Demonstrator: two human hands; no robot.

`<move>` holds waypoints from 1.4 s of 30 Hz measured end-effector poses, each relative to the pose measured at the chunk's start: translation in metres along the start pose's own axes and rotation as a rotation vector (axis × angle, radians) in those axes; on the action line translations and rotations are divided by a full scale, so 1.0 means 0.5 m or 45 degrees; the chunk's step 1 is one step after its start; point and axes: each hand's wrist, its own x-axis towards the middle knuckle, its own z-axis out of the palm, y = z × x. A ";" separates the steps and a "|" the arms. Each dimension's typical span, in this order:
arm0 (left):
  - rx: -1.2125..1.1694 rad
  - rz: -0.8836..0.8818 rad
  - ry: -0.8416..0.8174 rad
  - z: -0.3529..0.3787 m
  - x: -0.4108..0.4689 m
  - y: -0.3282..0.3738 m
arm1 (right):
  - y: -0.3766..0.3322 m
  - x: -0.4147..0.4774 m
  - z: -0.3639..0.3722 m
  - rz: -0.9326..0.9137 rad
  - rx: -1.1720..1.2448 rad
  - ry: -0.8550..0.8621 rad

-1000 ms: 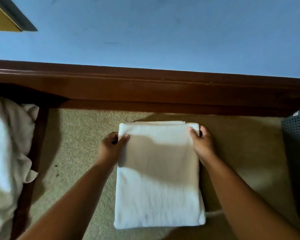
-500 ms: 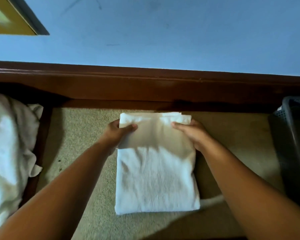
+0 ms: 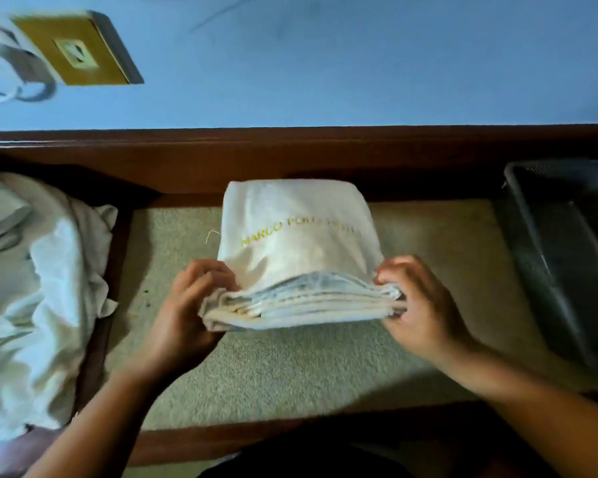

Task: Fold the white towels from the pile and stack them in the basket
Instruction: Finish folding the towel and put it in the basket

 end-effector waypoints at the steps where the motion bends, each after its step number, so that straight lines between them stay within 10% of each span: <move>1: 0.056 -0.063 -0.068 0.035 -0.046 -0.035 | 0.009 -0.046 0.045 0.074 -0.037 -0.123; 5: 0.193 -0.680 -0.477 0.151 -0.204 -0.133 | 0.043 -0.203 0.225 0.537 0.009 -0.550; 12: -0.263 -1.467 -0.070 0.222 -0.146 -0.105 | 0.031 -0.138 0.275 1.564 0.553 -0.075; 23: -0.161 -1.614 -0.428 0.195 -0.165 -0.121 | 0.043 -0.144 0.244 1.474 0.302 -0.727; 27: 0.088 -1.538 -0.169 0.232 -0.192 -0.133 | 0.027 -0.156 0.269 1.518 0.126 -0.435; 30: -0.255 -1.584 0.112 0.243 -0.179 -0.140 | 0.018 -0.155 0.287 1.577 0.041 -0.471; 42: -1.319 -1.597 0.106 0.231 -0.131 -0.001 | 0.079 -0.147 0.202 1.539 0.873 -0.480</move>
